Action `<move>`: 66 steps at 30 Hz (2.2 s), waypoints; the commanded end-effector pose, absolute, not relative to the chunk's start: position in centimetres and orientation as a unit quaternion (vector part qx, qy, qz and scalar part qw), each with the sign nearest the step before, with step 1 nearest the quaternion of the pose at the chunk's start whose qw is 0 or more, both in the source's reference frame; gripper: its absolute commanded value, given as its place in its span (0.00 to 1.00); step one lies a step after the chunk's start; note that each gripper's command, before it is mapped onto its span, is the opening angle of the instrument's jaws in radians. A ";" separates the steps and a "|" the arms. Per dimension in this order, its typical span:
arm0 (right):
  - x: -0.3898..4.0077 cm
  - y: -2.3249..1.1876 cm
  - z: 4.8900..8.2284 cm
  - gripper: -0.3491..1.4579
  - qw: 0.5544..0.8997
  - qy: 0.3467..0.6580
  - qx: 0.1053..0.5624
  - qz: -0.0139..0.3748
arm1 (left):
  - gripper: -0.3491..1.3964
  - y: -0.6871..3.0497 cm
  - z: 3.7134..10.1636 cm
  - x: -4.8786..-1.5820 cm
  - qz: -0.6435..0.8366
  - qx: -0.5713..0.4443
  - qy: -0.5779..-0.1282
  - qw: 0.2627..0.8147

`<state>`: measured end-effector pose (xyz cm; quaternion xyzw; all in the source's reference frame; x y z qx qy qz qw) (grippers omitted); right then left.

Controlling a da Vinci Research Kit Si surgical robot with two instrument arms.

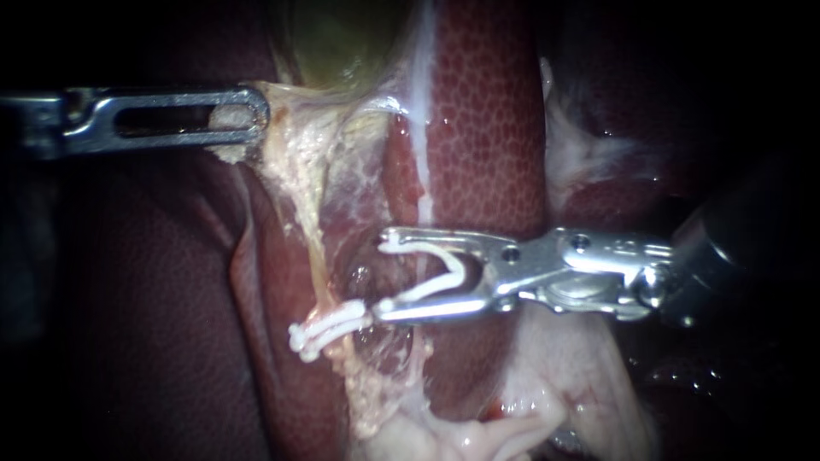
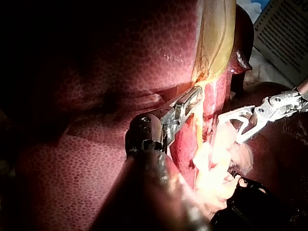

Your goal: Clipping third clip left tube

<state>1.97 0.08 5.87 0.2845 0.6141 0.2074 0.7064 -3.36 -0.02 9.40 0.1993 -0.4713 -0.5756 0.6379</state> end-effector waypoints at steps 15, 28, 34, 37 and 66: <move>2.38 0.07 6.08 0.52 0.702 0.613 0.295 0.211 | 0.12 -0.04 9.38 -3.36 -0.576 0.198 -0.471 0.638; 2.45 0.00 6.23 0.52 0.698 0.612 0.304 0.212 | 0.12 -0.05 9.37 -3.37 -0.577 0.197 -0.471 0.638; 2.44 0.01 6.27 0.52 0.700 0.609 0.306 0.213 | 0.12 -0.05 9.37 -3.37 -0.577 0.197 -0.471 0.638; 2.46 0.02 6.29 0.52 0.700 0.609 0.306 0.214 | 0.12 -0.06 9.37 -3.37 -0.577 0.197 -0.471 0.638; 2.88 0.09 6.34 0.52 0.662 0.614 0.401 0.157 | 0.12 -0.07 9.39 -3.40 -0.576 0.198 -0.471 0.638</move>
